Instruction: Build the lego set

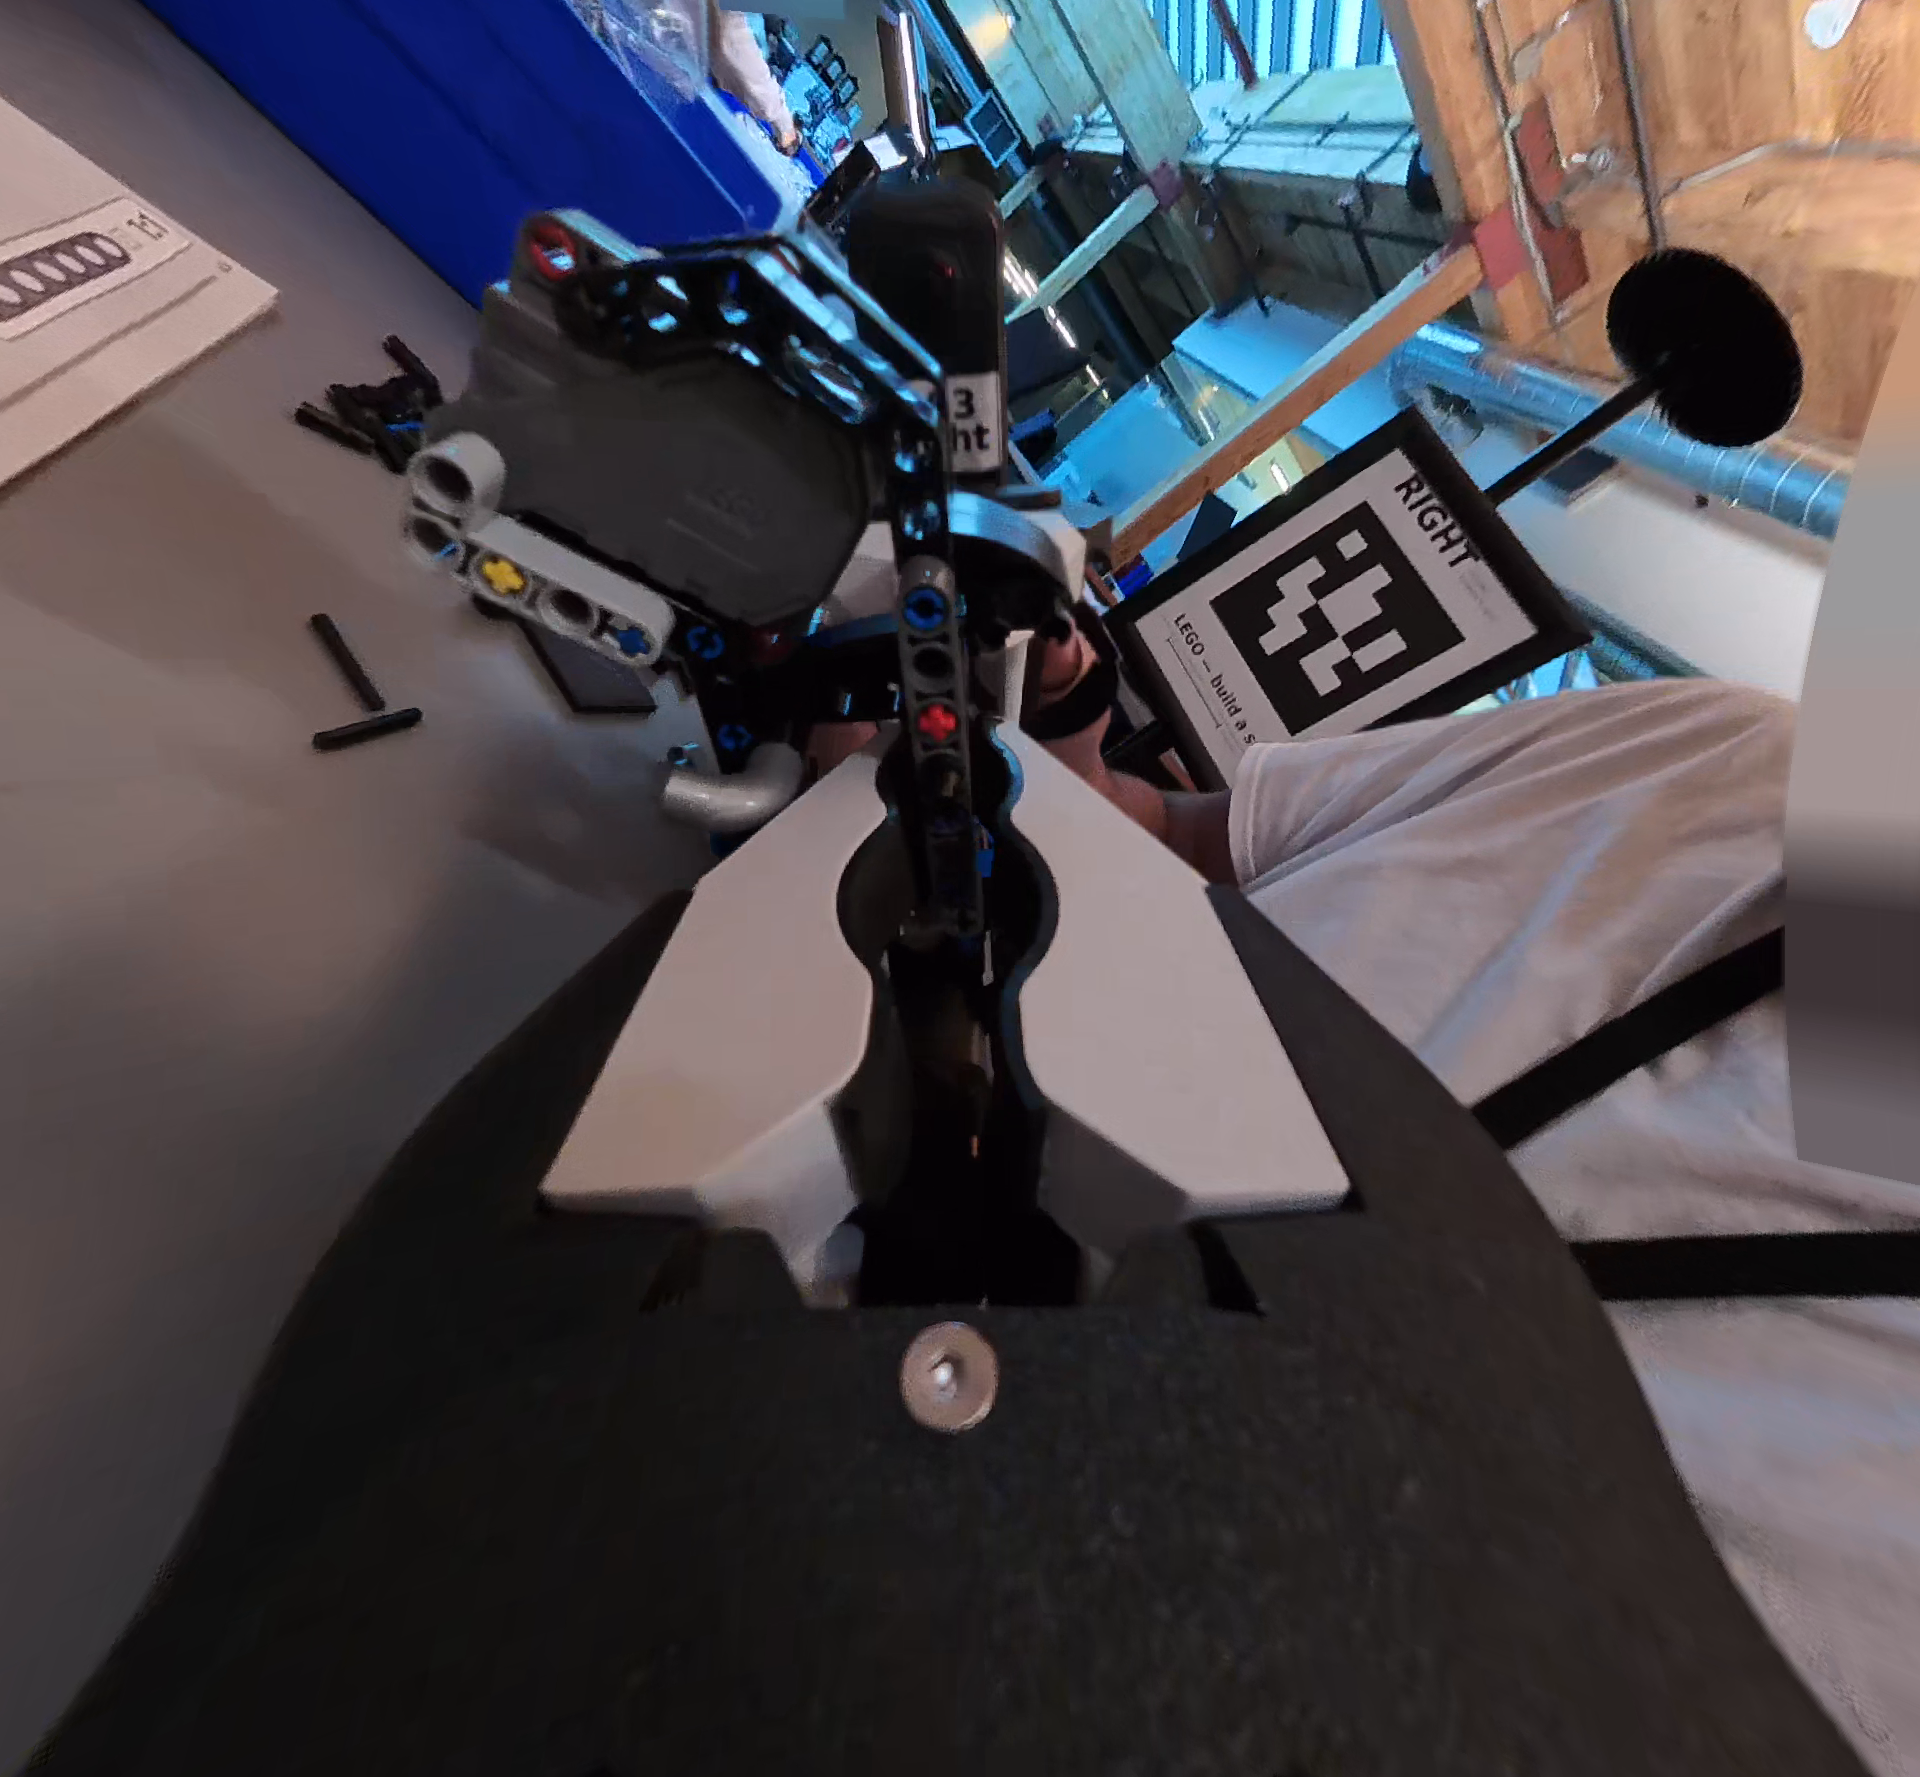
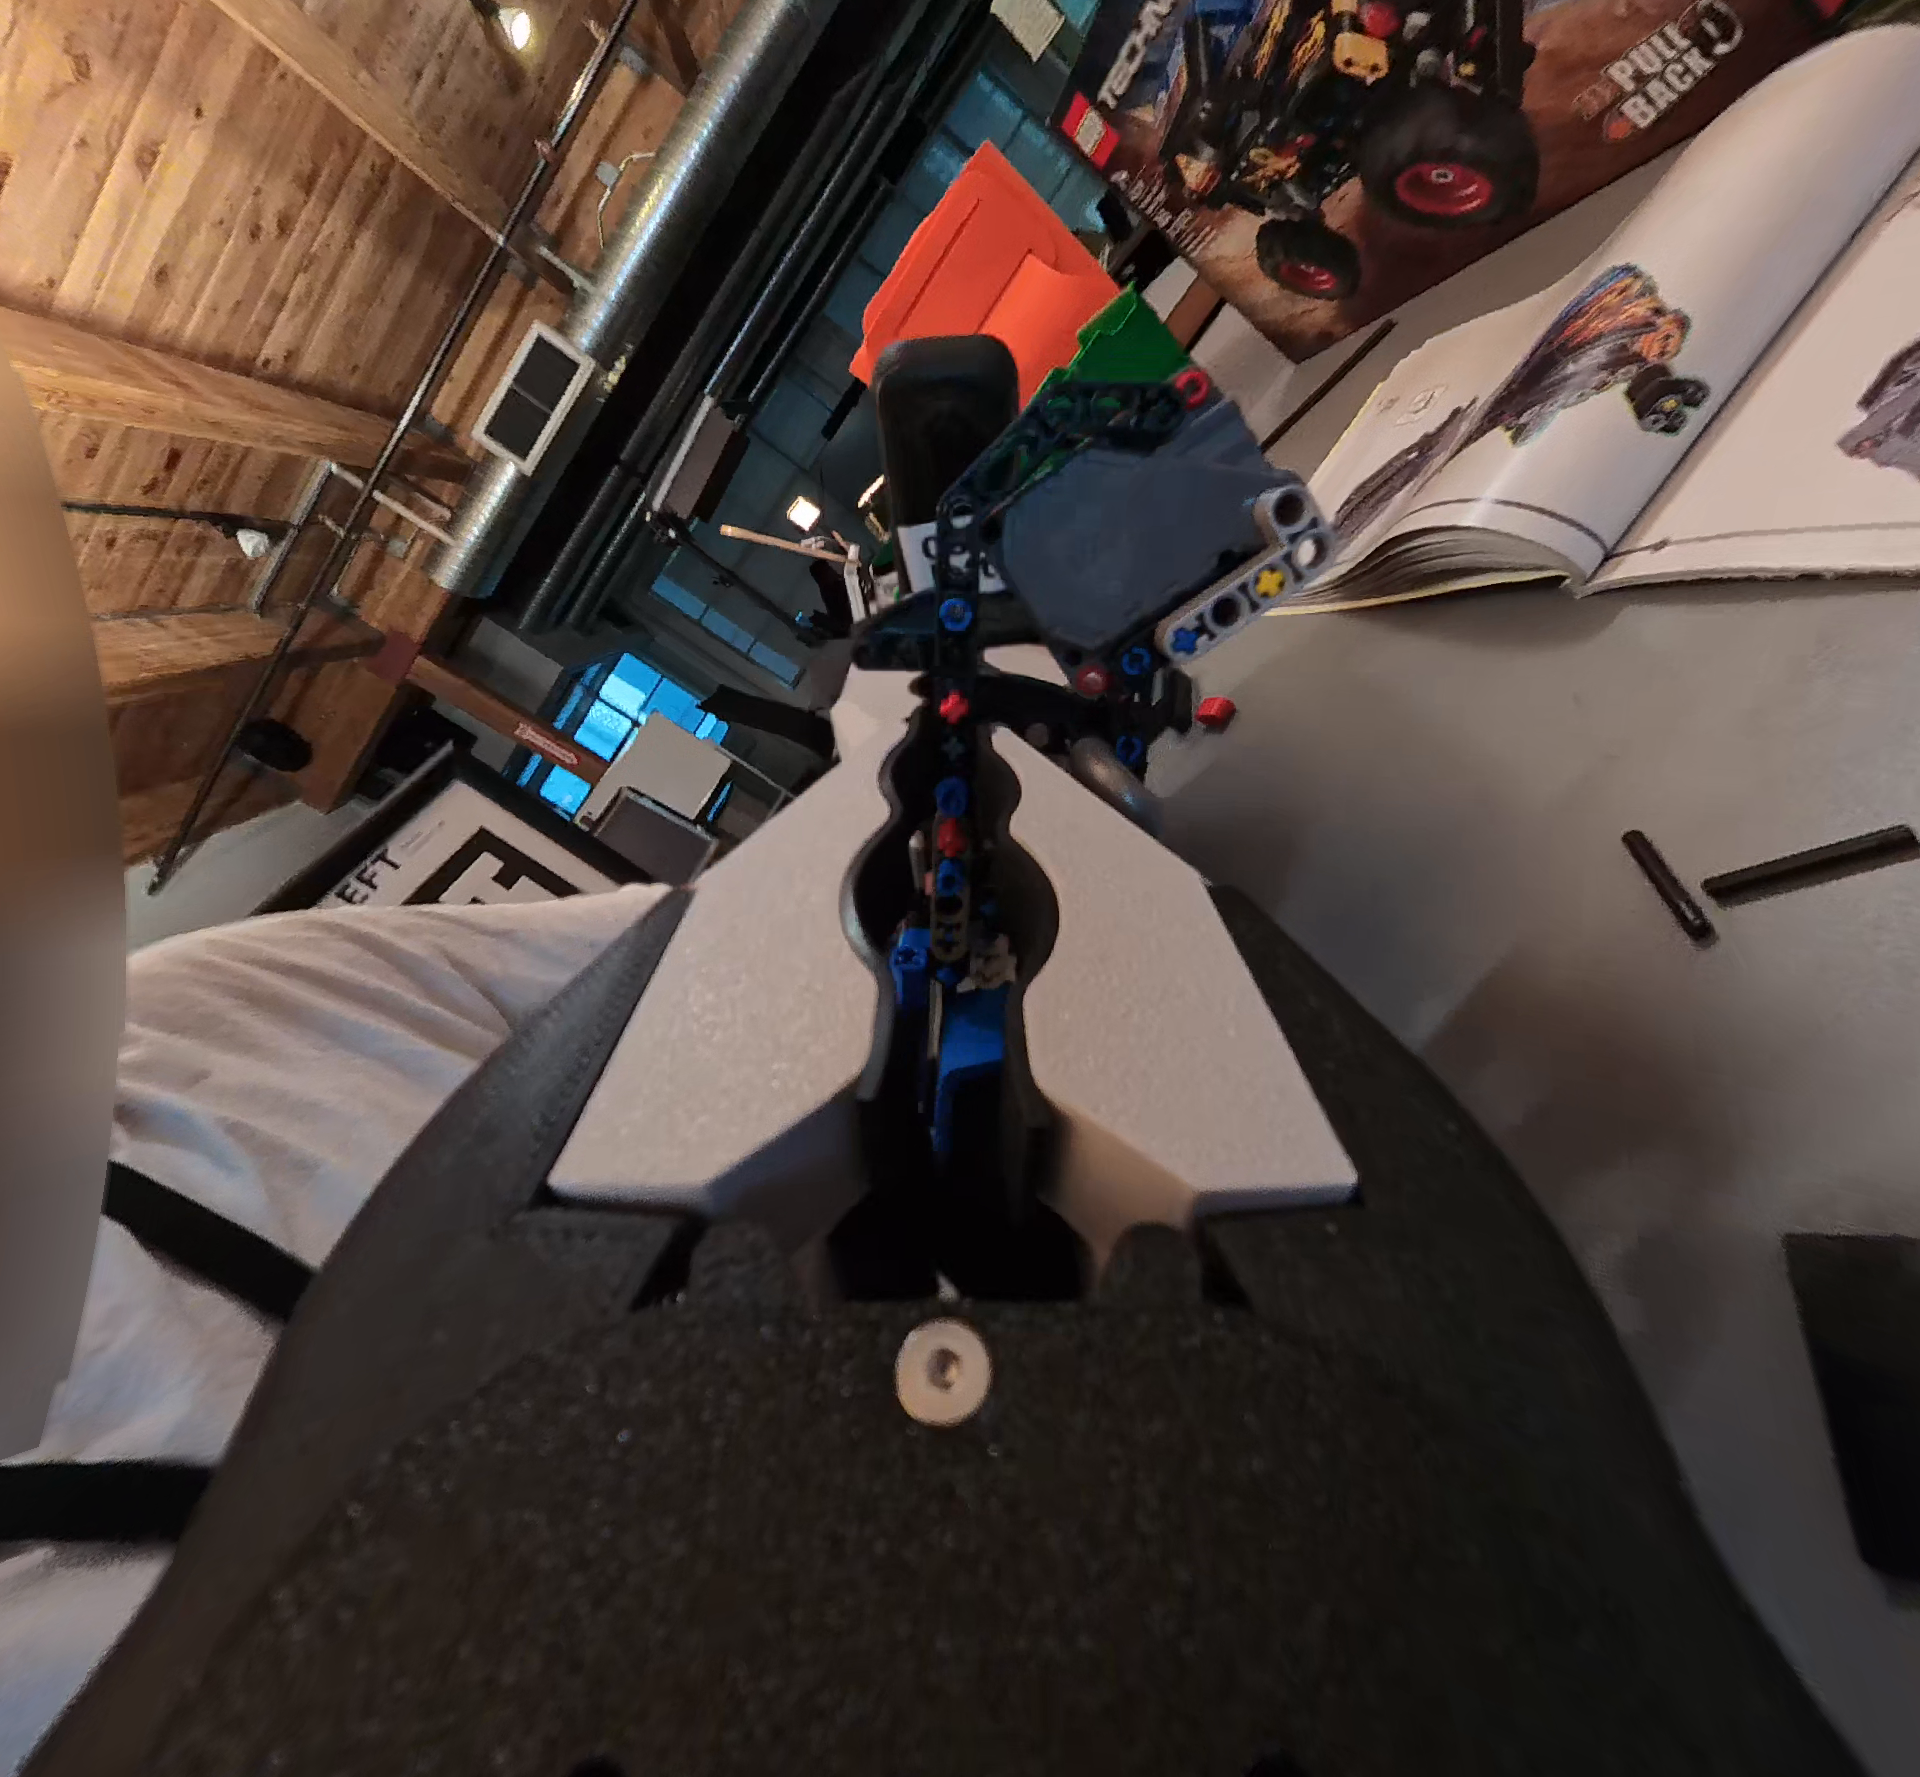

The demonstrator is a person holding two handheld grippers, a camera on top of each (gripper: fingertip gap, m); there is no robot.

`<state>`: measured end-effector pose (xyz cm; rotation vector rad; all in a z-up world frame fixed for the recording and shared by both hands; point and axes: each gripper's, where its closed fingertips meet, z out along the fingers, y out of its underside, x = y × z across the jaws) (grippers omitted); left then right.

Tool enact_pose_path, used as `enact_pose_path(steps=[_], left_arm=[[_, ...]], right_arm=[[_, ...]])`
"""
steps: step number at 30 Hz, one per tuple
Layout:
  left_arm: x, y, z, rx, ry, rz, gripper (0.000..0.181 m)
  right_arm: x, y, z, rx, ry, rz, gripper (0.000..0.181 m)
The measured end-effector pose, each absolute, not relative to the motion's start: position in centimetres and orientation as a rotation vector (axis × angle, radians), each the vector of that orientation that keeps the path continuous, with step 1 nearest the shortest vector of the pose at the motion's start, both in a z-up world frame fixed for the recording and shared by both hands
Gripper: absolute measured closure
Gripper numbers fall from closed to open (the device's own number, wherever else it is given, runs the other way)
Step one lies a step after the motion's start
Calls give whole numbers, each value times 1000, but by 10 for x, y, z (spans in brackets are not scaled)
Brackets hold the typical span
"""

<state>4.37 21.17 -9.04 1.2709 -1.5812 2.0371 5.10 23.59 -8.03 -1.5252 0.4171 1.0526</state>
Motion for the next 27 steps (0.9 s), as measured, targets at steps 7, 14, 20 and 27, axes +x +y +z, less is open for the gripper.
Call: enact_pose_path(steps=[7,14,20,27], left_arm=[[39,239,-82,1264,-1792,2117,176],[32,260,-75,1279,-1768,2191,176],[18,248,-69,1176,-1770,2178,176],[12,241,-62,1134,-1684,2172,176]], right_arm=[[98,180,-111,-1954,323,373,159],[66,138,-171,-2302,280,129,150],[67,140,-185,-2340,146,95,153],[71,148,-189,-2352,-189,-3,162]])
